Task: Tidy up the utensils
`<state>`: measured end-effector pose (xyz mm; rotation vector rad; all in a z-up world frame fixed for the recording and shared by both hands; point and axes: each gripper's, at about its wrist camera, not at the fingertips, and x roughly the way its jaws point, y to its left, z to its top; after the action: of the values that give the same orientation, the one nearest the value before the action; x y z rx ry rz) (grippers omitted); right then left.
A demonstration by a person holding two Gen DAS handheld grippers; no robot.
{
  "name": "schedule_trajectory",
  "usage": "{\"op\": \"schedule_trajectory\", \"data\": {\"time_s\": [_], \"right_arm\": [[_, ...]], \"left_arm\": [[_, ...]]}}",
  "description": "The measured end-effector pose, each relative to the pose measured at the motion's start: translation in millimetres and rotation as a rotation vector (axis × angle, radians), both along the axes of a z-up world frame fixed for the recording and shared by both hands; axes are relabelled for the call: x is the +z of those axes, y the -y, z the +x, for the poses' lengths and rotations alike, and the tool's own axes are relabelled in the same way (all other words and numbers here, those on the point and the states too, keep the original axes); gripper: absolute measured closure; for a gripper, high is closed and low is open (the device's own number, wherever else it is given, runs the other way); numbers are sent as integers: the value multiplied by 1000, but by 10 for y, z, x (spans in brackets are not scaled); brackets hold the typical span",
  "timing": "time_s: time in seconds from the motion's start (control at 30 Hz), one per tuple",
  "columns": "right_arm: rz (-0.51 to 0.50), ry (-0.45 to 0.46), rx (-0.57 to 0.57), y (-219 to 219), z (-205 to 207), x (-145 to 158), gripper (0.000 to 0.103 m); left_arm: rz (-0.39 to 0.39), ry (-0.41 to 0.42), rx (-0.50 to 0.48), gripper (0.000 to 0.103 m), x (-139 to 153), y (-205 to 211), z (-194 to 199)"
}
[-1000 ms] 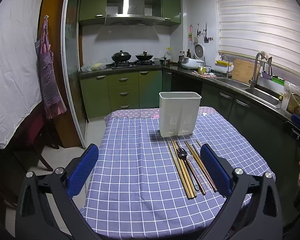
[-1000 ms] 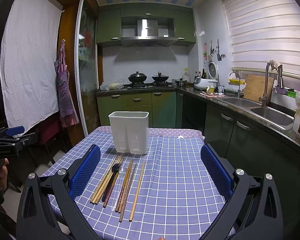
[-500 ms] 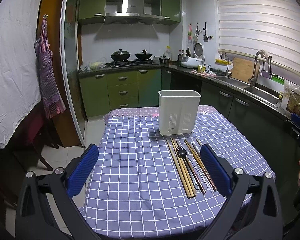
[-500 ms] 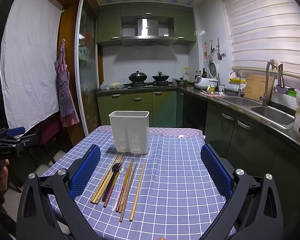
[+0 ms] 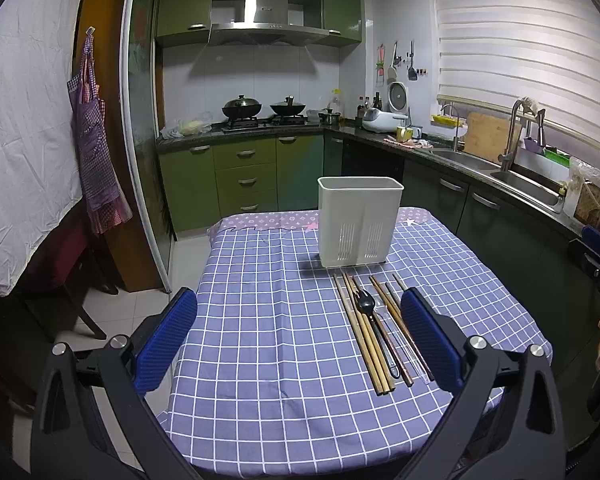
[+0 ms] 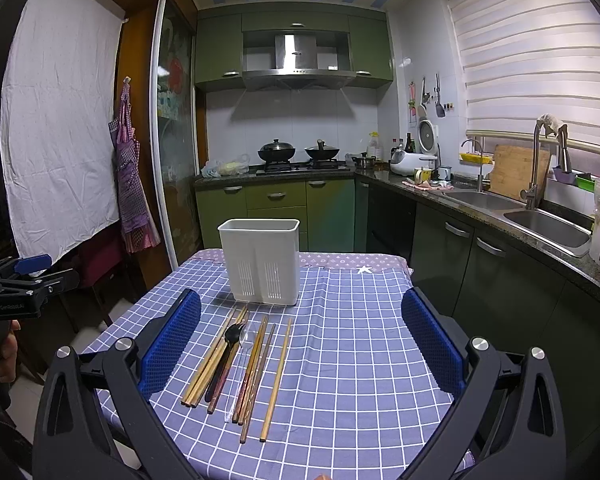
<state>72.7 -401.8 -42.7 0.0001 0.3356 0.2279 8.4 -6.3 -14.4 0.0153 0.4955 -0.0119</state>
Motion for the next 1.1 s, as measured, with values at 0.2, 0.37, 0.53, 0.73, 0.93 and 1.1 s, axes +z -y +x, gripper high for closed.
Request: {"op": "schedule_trajectory", "data": {"time_s": [0.2,0.37,0.53,0.73,0.93,1.1], "right_arm": [[-3,-3,2,-13,20,-25,4],[-4,-6,-1,-23,42,-44,4],[-4,-8,-1,-22,50,-55,4],[-5,-12,0,-33,65,-75,4],[-6,-13,0,-46,64,-85,4],[-5,-14,0,-39,74,-95,4]], "left_arm": [[2,-4,0,6,2,-7,11],[4,-6,-2,6,-7,-3,16],[5,-10,-3,6,-19,2,27],[6,-10,-4,6,-23,1,28],[7,-12,-3,6,-37,3,35],[9,-13,-3,6,-44,9,35]]}}
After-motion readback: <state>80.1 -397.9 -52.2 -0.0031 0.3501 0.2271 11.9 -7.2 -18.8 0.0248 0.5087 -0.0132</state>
